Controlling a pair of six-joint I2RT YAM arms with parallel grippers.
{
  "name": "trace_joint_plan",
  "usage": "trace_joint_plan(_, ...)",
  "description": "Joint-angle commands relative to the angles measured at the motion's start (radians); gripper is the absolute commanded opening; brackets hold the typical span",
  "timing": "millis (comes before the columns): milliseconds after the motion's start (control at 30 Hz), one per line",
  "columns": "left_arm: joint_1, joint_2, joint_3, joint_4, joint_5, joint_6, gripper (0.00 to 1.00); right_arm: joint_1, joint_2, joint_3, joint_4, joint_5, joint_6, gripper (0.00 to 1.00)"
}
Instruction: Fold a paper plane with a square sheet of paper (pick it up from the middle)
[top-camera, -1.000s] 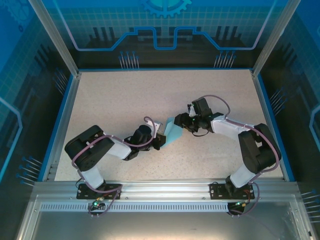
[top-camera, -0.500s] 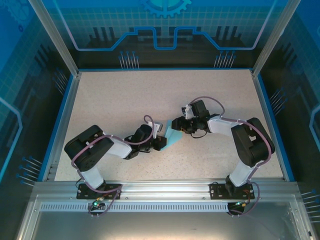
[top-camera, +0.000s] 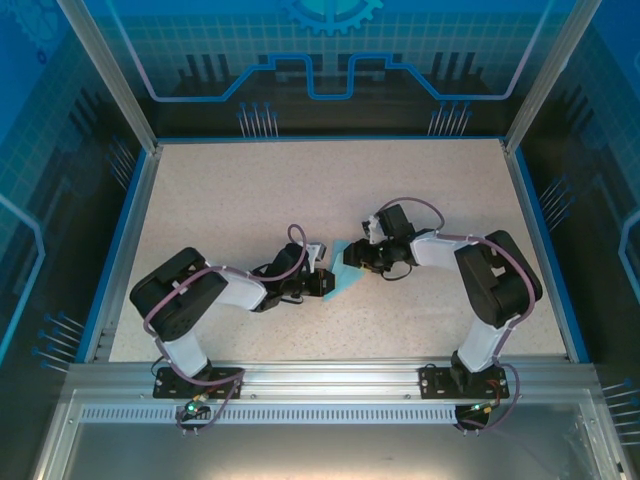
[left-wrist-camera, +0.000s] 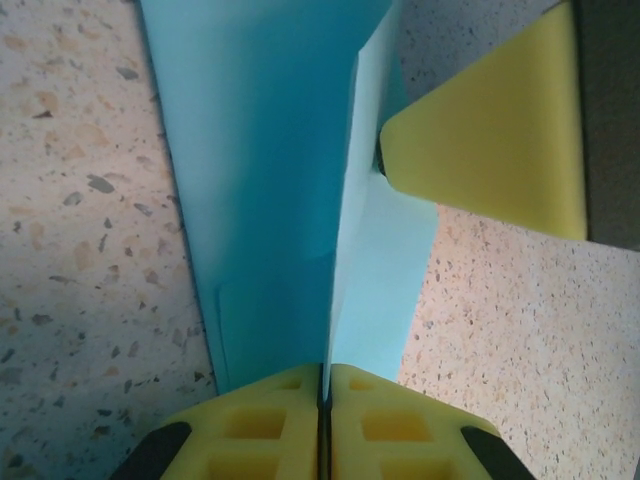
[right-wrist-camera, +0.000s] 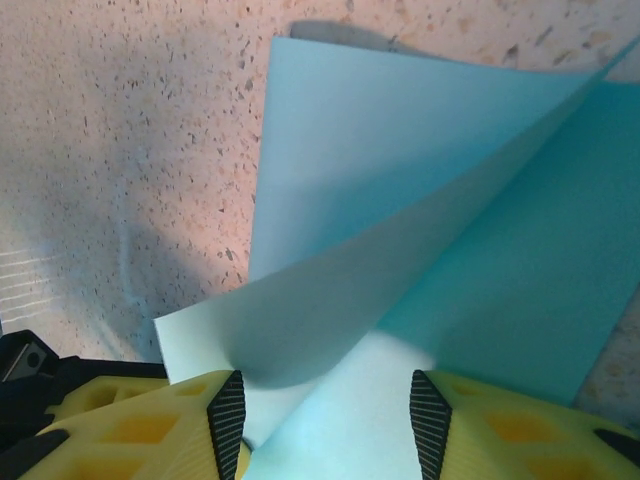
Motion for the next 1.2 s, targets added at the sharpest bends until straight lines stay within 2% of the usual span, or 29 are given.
trace_joint_plan(0,0.011,0.025,0.024,-0.042,0.031,-0.028,0.12,0.014,0.019,0.041,-0.026,0.006,-0.018,0.5)
trace_joint_plan(300,0.02,0.04,0.022,-0.039,0.031,-0.053,0.12,0.024,0.037,0.061,-0.047,0.02,-0.018,0.48)
trace_joint_plan(633,0.03,0.039,0.018,-0.022,0.05,-0.076,0.14,0.03,0.056,0.078,-0.076,0.048,-0.012,0.36)
trace_joint_plan(1033,0.067,0.003,0.01,0.02,0.112,-0.143,0.27,0.044,0.075,0.094,-0.142,0.125,-0.016,0.37)
trace_joint_plan(1167,0.073,-0.014,0.013,0.011,0.111,-0.15,0.28,0.048,0.077,0.097,-0.158,0.142,-0.022,0.39)
